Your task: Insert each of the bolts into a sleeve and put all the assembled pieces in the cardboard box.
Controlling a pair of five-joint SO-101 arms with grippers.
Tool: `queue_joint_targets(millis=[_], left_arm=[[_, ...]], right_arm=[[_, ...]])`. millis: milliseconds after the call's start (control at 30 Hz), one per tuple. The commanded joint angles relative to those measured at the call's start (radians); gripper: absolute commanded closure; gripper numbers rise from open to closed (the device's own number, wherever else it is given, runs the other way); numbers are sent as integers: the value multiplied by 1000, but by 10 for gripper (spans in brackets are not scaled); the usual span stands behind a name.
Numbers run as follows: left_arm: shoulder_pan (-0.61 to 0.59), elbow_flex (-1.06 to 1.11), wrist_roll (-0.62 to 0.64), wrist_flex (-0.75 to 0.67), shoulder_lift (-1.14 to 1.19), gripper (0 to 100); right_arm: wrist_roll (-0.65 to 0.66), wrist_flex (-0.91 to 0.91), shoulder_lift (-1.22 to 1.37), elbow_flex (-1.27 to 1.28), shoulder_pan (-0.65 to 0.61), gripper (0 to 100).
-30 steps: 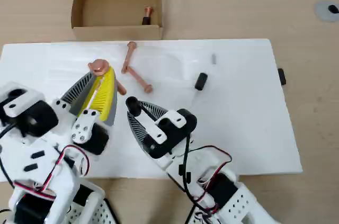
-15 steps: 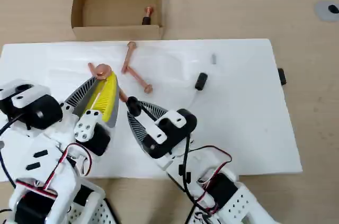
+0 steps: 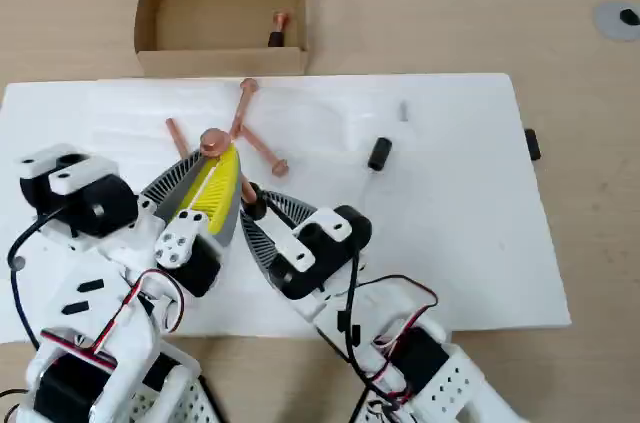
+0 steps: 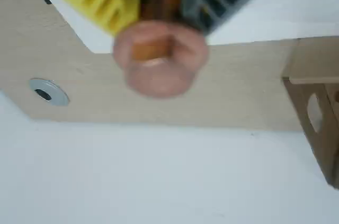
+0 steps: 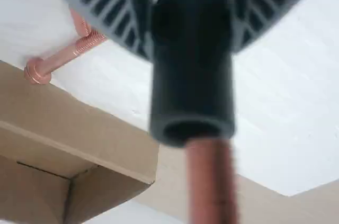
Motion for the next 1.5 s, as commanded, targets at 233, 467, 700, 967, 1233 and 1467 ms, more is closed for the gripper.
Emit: queue_joint_targets(millis=[233,467,700,967,1233,1467], left_arm=[[15,49,-35,-9,-12,993],[15,94,-44,-12,-13,992],[-21,94,-75,-25,-13,991],[-126,103,-95,-94,-13,991],[-54,101,-92,-97,-13,992],[-60,8,-100,-138,-5,992]], right_arm=[[-9,-5,-116,-30,18,989],[-9,-5,-116,-30,18,989],[-9,-5,-116,-30,18,989],[-9,-5,-116,-30,18,989],[-9,-5,-116,-30,18,989],[-9,-2,-116,-28,16,989]])
